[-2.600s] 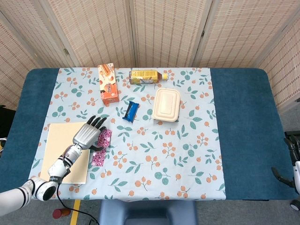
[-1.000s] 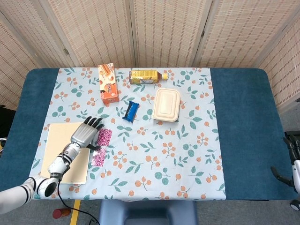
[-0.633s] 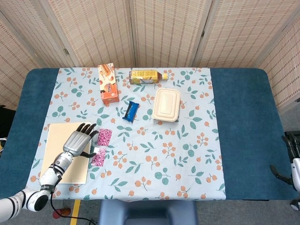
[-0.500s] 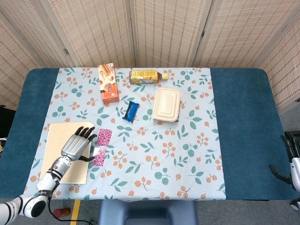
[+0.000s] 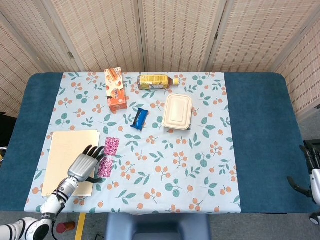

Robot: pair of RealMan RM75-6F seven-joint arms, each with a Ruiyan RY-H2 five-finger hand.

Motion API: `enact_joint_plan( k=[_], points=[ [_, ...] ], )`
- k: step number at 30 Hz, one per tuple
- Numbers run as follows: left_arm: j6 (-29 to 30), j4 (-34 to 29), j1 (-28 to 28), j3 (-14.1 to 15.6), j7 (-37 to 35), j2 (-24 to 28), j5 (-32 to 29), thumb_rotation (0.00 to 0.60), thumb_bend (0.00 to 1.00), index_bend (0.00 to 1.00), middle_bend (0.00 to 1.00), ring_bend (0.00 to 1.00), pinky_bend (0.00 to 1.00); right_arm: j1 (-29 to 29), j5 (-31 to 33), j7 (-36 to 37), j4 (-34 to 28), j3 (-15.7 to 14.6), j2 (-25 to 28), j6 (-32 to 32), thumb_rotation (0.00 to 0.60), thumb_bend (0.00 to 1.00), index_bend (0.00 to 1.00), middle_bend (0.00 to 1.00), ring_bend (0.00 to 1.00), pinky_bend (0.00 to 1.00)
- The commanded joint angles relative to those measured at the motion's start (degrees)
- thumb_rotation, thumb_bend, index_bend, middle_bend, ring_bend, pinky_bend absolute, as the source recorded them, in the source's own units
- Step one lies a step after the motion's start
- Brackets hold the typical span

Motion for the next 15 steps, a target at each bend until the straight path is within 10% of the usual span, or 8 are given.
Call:
enact_joint_plan(
  k=[1, 15],
  points=[
    [0.03, -0.01, 0.11, 0.1, 0.51, -0.18, 0.03, 0.436, 0.25, 0.17, 0.0, 0.0, 0.0, -0.04, 0.04, 0.11, 0.09, -0.03, -0.05, 0.01, 0.6, 0.28, 0.0, 0.0, 0.0, 0.0],
    [-1.21, 0.84, -0.26, -0.21, 2.53, -1.63, -0.88, 0.451, 0.25, 0.16, 0.0, 0.0, 0.0, -0.29, 0.04, 0.46, 0.45, -0.22, -0.23, 0.19, 0.6, 0.28, 0.0, 0.0, 0.0, 0.0]
  ],
)
